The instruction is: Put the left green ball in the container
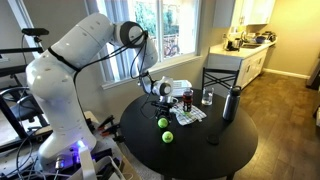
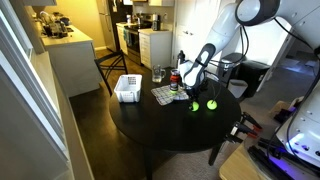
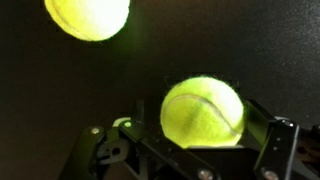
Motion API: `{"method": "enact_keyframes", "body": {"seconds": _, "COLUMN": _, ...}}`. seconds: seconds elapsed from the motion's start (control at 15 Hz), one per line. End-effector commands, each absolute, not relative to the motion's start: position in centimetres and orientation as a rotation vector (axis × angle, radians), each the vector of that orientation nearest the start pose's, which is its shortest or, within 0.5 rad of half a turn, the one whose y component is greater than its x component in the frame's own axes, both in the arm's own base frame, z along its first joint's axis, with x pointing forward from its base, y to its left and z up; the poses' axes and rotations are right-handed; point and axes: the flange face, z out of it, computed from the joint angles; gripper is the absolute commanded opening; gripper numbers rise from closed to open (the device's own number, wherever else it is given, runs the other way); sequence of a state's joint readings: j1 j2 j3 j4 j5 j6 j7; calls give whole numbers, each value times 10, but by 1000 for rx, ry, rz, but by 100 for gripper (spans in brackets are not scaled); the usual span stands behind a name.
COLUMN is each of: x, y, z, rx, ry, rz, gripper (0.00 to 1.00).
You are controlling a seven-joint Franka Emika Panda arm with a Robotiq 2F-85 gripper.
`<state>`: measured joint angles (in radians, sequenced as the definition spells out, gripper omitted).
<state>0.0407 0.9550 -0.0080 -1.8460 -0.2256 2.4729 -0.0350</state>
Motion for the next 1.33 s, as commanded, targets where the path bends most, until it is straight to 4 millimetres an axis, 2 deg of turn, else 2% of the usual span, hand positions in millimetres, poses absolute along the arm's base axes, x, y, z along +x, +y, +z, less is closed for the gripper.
{"method": "enact_keyframes", "body": {"seconds": 0.0, "x": 564, "y": 26, "z": -16, "rx": -3156, "ry": -458, "rz": 500, "gripper": 100}}
{"method": "enact_keyframes", "body": {"seconds": 0.07, "x": 565, "y": 28, "z": -16, "rx": -3153, "ry": -462, "rz": 496, "gripper": 100}}
{"method": "enact_keyframes", "body": {"seconds": 0.13, "x": 565, "y": 29, "z": -16, "rx": -3149, "ry": -462, "rz": 490, "gripper": 75}}
{"method": "enact_keyframes", "body": {"seconds": 0.27, "x": 566, "y": 30, "z": -15, "rx": -3145, "ry": -462, "rz": 481, "gripper": 67}}
{"method": "enact_keyframes", "body": {"seconds": 0.47, "x": 567, "y": 30, "z": -14, "rx": -3146, "ry": -458, "rz": 470, "gripper": 46}}
{"method": "enact_keyframes", "body": {"seconds": 0.73, "x": 571, "y": 29, "z": 1, "rx": -3154, "ry": -450, "rz": 397, "gripper": 43}}
{"method": "enact_keyframes", "body": {"seconds": 1.27, "x": 601, "y": 36, "z": 97, "rx": -3176, "ry": -480, "rz": -69, "gripper": 43}}
